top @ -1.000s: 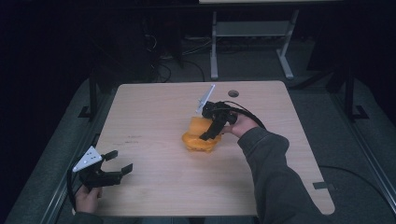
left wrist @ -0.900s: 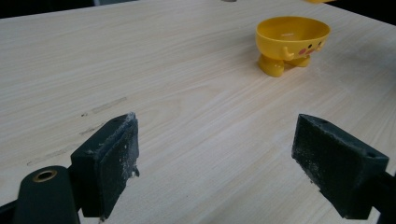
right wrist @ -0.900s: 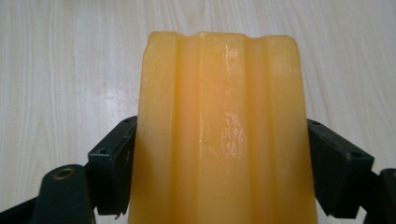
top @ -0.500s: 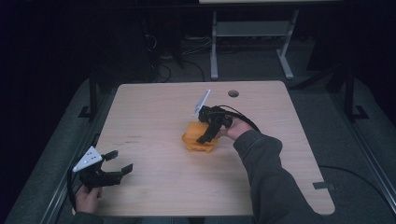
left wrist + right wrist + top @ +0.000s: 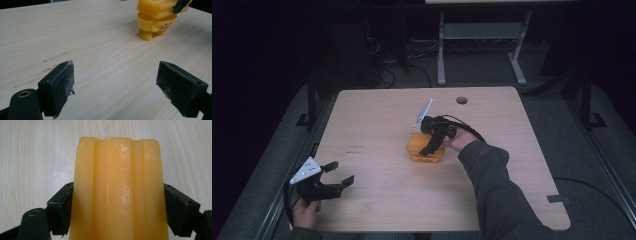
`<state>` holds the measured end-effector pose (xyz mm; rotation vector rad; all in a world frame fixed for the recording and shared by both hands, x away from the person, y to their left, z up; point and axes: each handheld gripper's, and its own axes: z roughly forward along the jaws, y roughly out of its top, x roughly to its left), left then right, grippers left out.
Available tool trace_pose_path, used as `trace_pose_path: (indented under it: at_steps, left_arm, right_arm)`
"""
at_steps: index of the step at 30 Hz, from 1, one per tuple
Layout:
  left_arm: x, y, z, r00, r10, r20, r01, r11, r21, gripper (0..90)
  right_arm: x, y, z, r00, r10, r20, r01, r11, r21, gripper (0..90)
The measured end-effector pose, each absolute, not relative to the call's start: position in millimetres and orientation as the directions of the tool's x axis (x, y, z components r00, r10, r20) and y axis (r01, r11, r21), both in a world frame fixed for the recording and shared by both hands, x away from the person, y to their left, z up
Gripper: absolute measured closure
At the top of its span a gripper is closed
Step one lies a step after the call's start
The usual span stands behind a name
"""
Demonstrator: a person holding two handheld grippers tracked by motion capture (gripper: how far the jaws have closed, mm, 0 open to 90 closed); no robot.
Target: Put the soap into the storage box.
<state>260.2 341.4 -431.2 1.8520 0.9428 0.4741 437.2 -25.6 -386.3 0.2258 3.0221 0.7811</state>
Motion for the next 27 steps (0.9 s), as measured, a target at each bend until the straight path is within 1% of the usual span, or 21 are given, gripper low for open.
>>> trace_pose_path:
  at_steps: [27]
  left_arm:
    - [260.0, 341.4, -430.9, 0.626, 0.776, -0.079, 0.401, -0.232, 0.886, 14.3]
  right_arm:
    - [434.7, -23.8, -392.6, -0.99, 0.137, 0.016, 0.129, 0.877, 0.462, 20.3]
